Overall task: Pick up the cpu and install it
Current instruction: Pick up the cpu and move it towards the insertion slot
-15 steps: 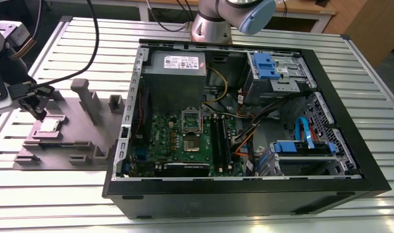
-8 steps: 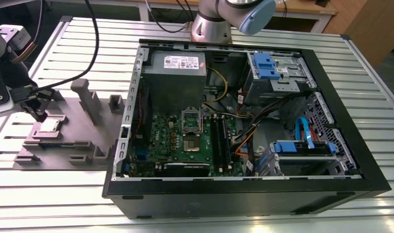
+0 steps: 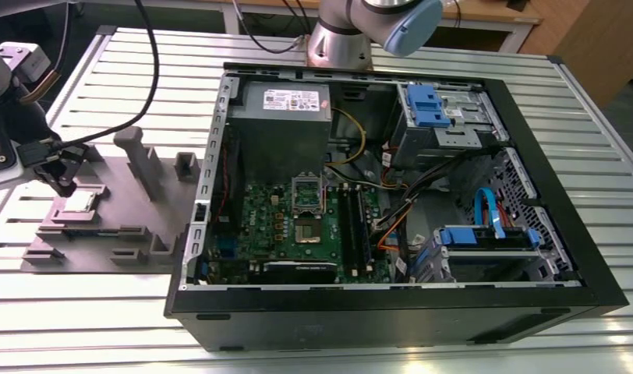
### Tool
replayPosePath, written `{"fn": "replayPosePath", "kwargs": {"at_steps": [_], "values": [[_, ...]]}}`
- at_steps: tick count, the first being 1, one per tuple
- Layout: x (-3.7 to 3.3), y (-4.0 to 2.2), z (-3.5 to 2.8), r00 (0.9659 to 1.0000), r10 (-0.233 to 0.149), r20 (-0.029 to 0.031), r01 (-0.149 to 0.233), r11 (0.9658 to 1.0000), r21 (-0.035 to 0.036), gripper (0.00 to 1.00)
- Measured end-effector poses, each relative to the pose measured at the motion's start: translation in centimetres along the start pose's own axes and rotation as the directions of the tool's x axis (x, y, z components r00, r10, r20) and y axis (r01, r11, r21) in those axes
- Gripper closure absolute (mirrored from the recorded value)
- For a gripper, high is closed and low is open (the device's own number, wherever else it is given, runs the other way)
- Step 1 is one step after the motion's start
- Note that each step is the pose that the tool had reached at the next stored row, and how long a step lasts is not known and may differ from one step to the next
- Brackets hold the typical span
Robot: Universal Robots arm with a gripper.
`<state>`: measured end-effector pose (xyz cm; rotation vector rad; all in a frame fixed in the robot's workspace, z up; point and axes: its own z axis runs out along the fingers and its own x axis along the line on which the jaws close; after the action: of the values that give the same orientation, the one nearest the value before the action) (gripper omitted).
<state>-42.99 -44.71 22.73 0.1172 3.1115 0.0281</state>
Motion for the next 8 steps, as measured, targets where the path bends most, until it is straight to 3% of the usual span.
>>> {"fn": "replayPosePath", "kwargs": {"at_steps": [8], "values": [[0.11,0.25,0.78,1.0,0.0,-0.0002,0.0,1.0,-0.0019,0.9]]}}
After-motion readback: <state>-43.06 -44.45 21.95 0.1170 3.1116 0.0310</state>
